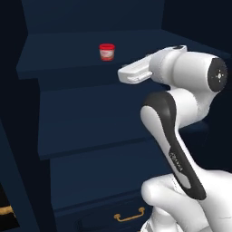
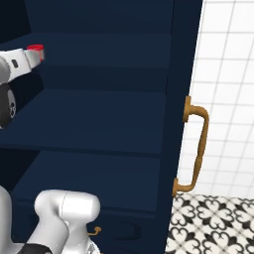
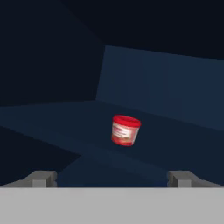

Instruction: From the different types of pastries on the counter, select a croissant and place it on the cutting board. Then retrieve a jar of jam from the cabinet and place it alongside the croissant on the cutting board.

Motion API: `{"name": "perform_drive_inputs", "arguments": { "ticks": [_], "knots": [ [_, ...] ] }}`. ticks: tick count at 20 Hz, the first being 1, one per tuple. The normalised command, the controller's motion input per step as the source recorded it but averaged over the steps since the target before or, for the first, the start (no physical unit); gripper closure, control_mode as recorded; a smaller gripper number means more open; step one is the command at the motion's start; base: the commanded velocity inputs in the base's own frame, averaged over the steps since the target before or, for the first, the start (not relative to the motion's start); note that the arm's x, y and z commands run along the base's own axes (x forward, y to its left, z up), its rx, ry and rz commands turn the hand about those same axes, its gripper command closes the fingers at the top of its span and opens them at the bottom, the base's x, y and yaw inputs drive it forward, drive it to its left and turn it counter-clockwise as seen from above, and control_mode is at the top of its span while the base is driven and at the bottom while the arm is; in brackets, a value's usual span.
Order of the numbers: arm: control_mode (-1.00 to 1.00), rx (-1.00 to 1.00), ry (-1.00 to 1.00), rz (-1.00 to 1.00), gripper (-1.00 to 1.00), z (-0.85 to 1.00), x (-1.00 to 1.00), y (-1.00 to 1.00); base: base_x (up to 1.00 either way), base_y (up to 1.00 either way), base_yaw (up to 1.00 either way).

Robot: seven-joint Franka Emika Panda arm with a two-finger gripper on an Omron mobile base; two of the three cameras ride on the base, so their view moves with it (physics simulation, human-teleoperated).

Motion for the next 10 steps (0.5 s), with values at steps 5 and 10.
{"name": "perform_drive_inputs", "arguments": {
  "ticks": [5, 10],
  "knots": [
    [-1.00, 0.00, 0.00, 0.00, -1.00, 0.00, 0.31, 0.17, 0.00, 0.00, 0.00],
    [-1.00, 0.00, 0.00, 0.00, -1.00, 0.00, 0.11, 0.12, 0.00, 0.00, 0.00]
  ]
}}
